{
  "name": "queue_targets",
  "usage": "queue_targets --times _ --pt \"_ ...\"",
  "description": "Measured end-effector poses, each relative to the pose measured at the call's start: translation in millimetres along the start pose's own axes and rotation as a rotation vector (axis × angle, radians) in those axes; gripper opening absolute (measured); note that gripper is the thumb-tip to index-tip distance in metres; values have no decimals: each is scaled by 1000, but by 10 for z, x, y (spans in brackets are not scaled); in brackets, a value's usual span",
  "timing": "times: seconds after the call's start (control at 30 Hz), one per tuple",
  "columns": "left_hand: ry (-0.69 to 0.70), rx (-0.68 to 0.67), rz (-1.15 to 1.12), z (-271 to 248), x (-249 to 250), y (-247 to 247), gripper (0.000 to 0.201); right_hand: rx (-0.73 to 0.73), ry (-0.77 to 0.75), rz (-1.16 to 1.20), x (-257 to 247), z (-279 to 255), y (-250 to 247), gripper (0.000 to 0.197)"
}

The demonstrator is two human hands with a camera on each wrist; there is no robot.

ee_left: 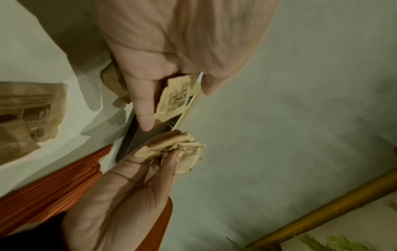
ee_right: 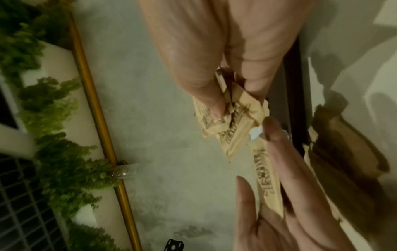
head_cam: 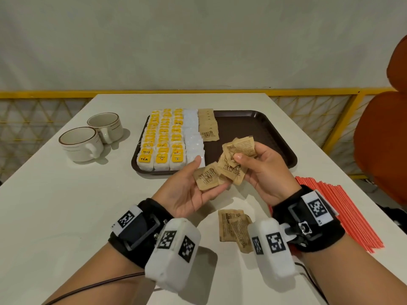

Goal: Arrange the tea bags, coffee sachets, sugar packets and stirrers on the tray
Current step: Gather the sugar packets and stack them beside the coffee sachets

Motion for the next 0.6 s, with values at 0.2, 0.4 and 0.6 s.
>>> queue_targets --times 0.2,0.4,0.6 --pt "69 67 200 5 -96 38 39 -132 -12 -197 65 -36 89 27" --pt "-4 37 222 -6 -125 55 31 39 -35 -100 -12 26 -68 23" --pt "-5 -87 -66 -22 -47 95 49 99 65 84 -6 35 -98 17"
Point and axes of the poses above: each hand's wrist, its own z-axis towards the middle knuckle, its own y-axis out of the palm, x = y × z, the point moved 7 cm from there along z, towards the middle knuckle, and after that the axes turned 13 degrees about -y, right-handed, at the moved point
